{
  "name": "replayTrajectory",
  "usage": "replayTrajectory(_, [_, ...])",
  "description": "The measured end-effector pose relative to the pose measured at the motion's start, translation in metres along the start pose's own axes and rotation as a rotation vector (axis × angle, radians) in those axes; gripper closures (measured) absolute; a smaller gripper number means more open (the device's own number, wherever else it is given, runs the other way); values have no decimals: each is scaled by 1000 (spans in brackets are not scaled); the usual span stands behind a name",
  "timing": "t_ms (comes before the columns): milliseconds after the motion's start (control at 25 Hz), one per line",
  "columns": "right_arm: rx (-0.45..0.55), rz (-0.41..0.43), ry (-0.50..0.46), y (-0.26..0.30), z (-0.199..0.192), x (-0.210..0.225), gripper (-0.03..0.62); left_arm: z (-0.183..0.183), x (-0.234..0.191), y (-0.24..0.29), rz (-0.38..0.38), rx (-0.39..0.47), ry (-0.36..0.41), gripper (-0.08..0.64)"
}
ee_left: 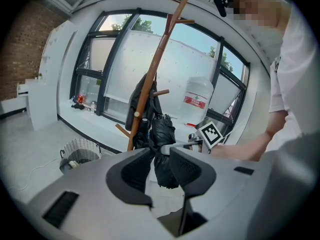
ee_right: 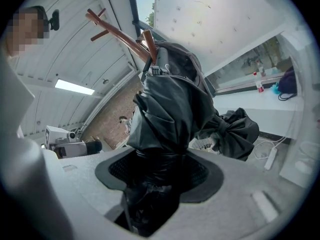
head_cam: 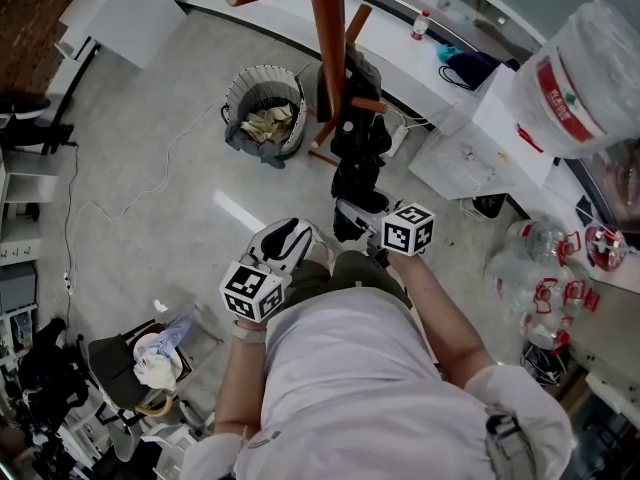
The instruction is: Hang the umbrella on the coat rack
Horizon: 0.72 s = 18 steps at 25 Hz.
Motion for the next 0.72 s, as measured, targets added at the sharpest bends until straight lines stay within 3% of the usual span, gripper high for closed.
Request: replayTrajectory(720, [-48,-146,-125,38,12,48,344,-1,-14,-4,31,-1,-30,449])
Point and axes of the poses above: the fingertips, and each gripper's own axes: y forward along the fingers, x to its right, z out of its top, the point moved 2 cm from there along -y, backward along the fingers, and after that the axes turned 8 degrees about -x, right-handed, at the moved point
